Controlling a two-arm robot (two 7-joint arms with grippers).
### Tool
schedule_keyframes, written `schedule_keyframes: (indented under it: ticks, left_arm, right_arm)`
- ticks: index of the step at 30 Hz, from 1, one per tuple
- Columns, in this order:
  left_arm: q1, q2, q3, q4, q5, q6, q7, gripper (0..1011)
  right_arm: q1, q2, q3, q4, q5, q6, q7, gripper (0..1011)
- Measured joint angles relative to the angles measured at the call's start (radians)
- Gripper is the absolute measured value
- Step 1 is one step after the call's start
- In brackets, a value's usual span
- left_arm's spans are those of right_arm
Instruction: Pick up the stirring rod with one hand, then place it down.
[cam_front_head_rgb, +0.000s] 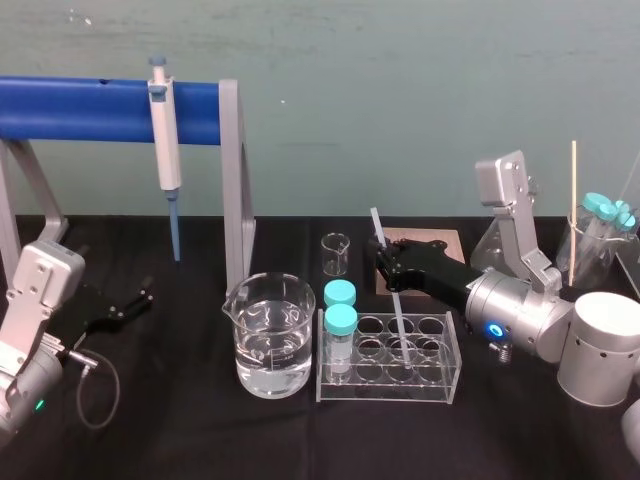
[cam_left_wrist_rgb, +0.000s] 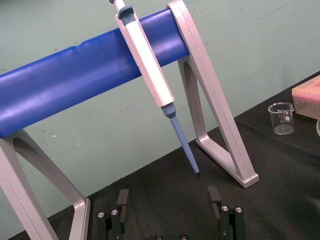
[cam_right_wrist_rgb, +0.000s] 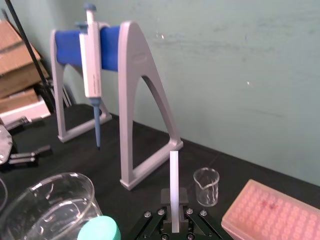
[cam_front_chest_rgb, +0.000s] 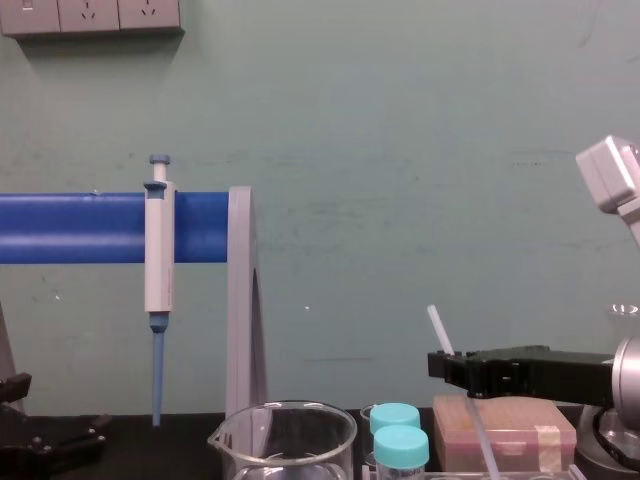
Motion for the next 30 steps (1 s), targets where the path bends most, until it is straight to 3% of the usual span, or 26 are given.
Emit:
schedule_keyframes:
  ticks: [6,15,23,30]
  left_arm:
    - [0.0,0.0,0.0,0.0,0.0,0.0,0.0,1000]
    - [0.0,0.0,0.0,0.0,0.0,0.0,0.0,1000]
    - [0.0,0.0,0.0,0.0,0.0,0.0,0.0,1000]
    - [0.0,0.0,0.0,0.0,0.0,0.0,0.0,1000]
  right_arm:
    - [-0.028,0.0,0.015,-0.013,0.009,-0.075,0.026,72]
    - [-0.086,0.026,0.031,-0.027,0.003,-0.298,0.13,72]
    - [-0.115,0.03,0.061,-0.053,0.008,-0.369,0.142,72]
    - [-0.132,0.024,0.13,-0.13,0.044,-0.42,0.125,72]
